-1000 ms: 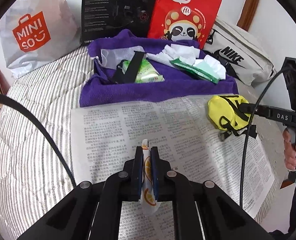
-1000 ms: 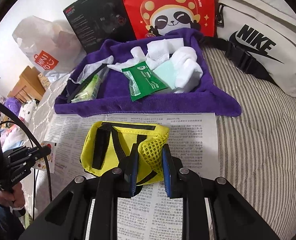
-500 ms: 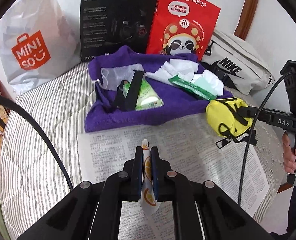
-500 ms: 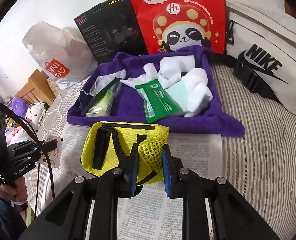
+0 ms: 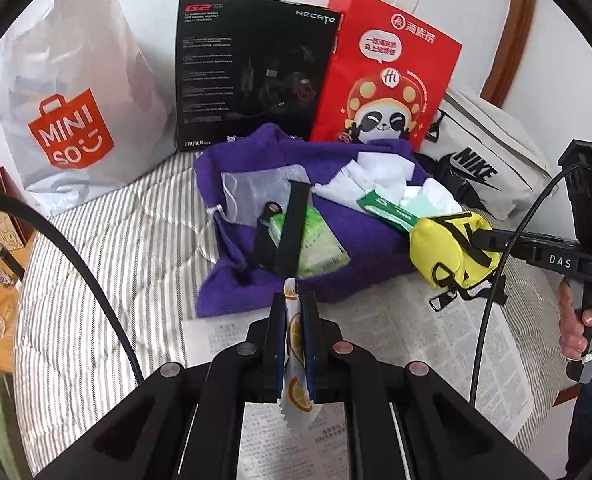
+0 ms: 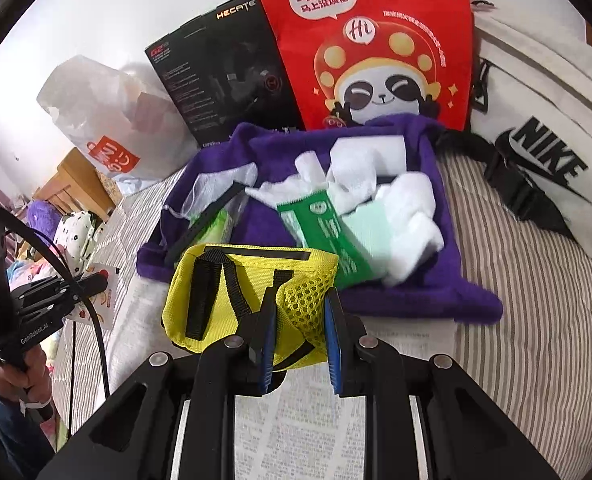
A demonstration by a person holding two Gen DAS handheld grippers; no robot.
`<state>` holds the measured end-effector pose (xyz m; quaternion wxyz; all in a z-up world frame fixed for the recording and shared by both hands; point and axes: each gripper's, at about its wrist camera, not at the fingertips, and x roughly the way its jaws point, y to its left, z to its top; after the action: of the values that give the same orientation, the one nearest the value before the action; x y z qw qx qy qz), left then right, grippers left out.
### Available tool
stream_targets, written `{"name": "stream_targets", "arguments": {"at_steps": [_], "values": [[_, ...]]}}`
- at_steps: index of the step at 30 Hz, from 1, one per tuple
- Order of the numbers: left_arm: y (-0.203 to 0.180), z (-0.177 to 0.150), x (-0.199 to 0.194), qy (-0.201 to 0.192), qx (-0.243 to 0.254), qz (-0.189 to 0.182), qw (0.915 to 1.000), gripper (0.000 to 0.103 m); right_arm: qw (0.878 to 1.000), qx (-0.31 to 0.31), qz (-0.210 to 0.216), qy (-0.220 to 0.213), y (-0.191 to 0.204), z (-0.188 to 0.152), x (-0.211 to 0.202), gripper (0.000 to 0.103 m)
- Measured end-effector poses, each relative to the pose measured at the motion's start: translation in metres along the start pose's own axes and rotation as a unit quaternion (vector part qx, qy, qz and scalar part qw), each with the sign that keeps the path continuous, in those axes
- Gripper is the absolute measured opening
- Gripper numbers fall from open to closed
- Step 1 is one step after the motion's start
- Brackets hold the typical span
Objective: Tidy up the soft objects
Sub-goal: 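Carry the yellow pouch and orange-print sachet onto the purple towel with both tools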
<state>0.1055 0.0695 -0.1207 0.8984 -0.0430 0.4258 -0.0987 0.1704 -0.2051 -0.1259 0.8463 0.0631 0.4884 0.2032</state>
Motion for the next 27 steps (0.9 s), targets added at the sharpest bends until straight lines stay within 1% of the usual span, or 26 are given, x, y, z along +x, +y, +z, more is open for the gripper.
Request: {"name": "stream_targets", "arguments": {"at_steps": [3,8,14,18,22,27], "values": [[0.004,0.007,0.002,-0.001,-0.002,0.003,1.0,0.008,1.0,-0.001,-0.004,-0.001,0.0,0.012,0.006,0.022],[0.008,0.017,0.008,0.001,0.003,-0.003,1.0,0.008,1.0,0.0,-0.015,-0.001,0.0,0.03,0.019,0.022],[0.014,0.027,0.016,-0.004,0.004,-0.009,0.9999,0.008,0.999,-0.007,-0.031,0.009,0.001,0.046,0.042,0.022],[0.019,0.032,0.023,-0.004,0.003,-0.014,0.9999,0.008,0.999,-0.015,-0.035,0.029,0.002,0.051,0.064,0.022],[0.022,0.04,0.03,-0.002,0.005,-0.015,0.9999,0.008,0.998,-0.027,-0.043,0.046,0.004,0.048,0.083,0.022],[0.025,0.051,0.036,-0.003,0.003,-0.015,0.9999,0.008,0.998,-0.029,-0.038,0.047,0.003,0.05,0.093,0.022]]}}
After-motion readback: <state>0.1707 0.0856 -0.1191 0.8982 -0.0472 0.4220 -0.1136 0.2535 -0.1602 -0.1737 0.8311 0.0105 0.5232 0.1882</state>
